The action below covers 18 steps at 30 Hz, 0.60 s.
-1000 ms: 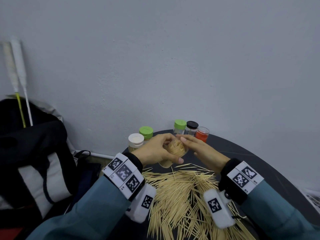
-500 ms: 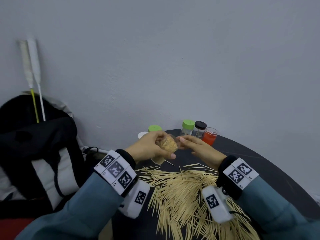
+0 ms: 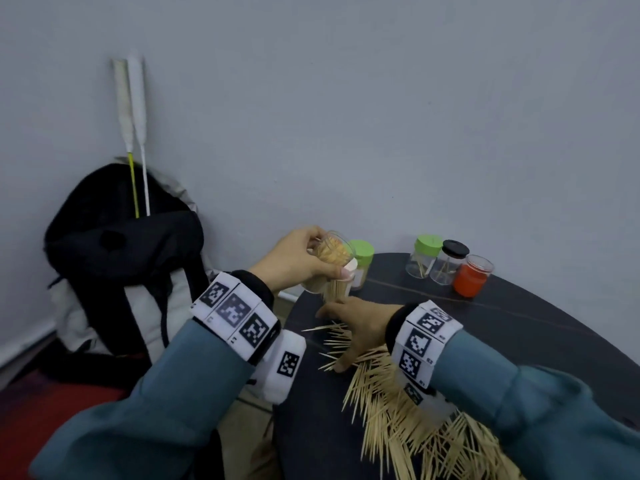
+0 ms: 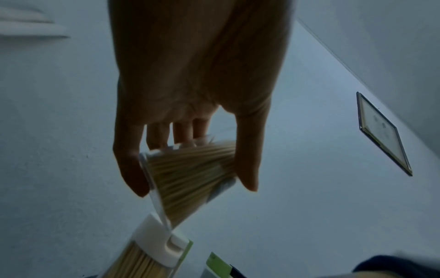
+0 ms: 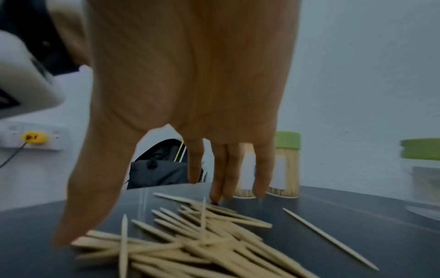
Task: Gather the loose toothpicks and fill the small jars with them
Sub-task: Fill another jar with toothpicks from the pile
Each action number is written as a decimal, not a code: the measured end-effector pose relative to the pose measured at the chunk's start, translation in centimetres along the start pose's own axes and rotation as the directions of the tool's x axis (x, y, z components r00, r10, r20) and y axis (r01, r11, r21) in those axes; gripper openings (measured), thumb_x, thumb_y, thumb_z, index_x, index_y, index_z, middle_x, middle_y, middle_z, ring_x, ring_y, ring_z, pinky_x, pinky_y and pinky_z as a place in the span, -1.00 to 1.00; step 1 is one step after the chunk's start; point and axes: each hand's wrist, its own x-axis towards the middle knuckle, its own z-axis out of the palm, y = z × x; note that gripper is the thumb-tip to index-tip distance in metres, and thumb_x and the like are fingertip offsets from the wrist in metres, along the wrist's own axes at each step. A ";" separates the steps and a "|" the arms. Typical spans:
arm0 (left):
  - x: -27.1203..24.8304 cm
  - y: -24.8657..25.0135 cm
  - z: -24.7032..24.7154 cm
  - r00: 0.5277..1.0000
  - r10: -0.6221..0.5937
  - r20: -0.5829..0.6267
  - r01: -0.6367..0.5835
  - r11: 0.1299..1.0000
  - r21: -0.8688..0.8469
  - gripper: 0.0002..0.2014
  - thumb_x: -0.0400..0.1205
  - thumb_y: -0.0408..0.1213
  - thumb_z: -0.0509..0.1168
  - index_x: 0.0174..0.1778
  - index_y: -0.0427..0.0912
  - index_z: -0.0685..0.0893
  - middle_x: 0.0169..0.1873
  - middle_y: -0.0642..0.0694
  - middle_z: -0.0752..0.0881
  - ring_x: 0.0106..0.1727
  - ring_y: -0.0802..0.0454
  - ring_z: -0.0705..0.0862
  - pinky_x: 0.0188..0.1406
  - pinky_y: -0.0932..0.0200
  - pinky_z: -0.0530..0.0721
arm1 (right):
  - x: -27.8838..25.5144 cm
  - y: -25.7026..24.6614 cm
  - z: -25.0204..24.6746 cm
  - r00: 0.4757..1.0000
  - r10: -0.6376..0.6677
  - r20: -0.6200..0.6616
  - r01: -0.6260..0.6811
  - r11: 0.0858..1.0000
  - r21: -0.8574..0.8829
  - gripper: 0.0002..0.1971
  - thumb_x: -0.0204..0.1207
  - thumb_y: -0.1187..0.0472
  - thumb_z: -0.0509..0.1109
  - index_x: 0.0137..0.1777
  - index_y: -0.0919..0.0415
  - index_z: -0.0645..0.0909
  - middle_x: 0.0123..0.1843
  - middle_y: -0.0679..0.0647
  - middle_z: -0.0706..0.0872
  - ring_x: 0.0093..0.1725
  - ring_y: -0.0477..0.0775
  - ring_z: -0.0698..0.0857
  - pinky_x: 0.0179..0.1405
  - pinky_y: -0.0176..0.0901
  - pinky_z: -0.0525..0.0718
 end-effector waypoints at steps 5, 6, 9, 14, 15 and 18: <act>0.2 0.0 0.2 1.000 0.002 0.017 -0.002 1.000 0.023 -0.60 0.31 -0.37 0.61 -0.06 -0.08 0.58 0.10 -0.21 0.71 0.15 -0.11 0.69 0.22 0.01 0.65 | 0.7 -0.3 0.2 0.994 -0.111 -0.023 0.111 0.994 -0.007 -0.49 0.34 0.14 0.59 0.24 0.22 0.50 0.07 0.05 0.44 0.06 0.03 0.44 0.14 -0.04 0.52; 0.3 0.0 0.3 1.000 0.001 0.021 -0.002 1.000 0.023 -0.60 0.31 -0.37 0.60 -0.06 -0.07 0.58 0.10 -0.20 0.71 0.15 -0.10 0.68 0.22 0.02 0.64 | 0.6 0.0 0.2 0.992 -0.124 -0.027 0.124 0.992 0.005 -0.56 0.36 0.17 0.57 0.20 0.24 0.54 0.03 0.03 0.45 0.02 0.01 0.44 0.09 -0.06 0.51; 0.4 0.2 0.7 1.000 0.006 0.028 -0.007 1.000 0.028 -0.59 0.32 -0.37 0.60 -0.02 -0.10 0.58 0.08 -0.19 0.72 0.14 -0.09 0.69 0.18 0.09 0.65 | -0.3 1.1 0.7 0.991 -0.123 -0.051 0.125 0.991 0.039 -0.75 0.42 0.22 0.51 0.07 0.22 0.62 -0.06 0.03 0.55 -0.07 -0.01 0.53 -0.04 -0.13 0.51; 0.5 0.5 1.9 0.998 0.004 0.055 -0.006 0.999 0.045 -0.61 0.32 -0.35 0.60 -0.07 -0.07 0.57 0.06 -0.20 0.71 0.09 -0.08 0.69 0.18 0.07 0.64 | -2.3 4.0 1.7 0.995 -0.078 -0.061 0.081 0.995 0.061 -0.84 0.45 0.27 0.46 0.02 0.20 0.65 -0.07 0.08 0.66 -0.12 -0.03 0.58 -0.09 -0.20 0.52; 0.6 0.6 2.2 0.998 0.003 0.062 -0.006 0.999 0.043 -0.61 0.31 -0.36 0.60 -0.09 -0.06 0.56 0.06 -0.20 0.71 0.09 -0.08 0.68 0.17 0.07 0.64 | -2.7 4.7 1.9 0.995 -0.066 -0.069 0.070 0.995 0.067 -0.85 0.45 0.28 0.46 0.01 0.20 0.65 -0.06 0.08 0.66 -0.13 -0.04 0.58 -0.11 -0.23 0.51; 0.8 1.0 3.2 0.998 0.006 0.066 -0.008 0.999 0.036 -0.62 0.30 -0.38 0.61 -0.13 -0.04 0.57 0.07 -0.22 0.71 0.13 -0.13 0.69 0.22 0.00 0.64 | -4.2 6.5 2.4 0.996 -0.018 -0.090 0.026 0.996 0.084 -0.85 0.46 0.30 0.45 0.02 0.23 0.66 -0.08 0.06 0.65 -0.13 -0.06 0.57 -0.12 -0.30 0.48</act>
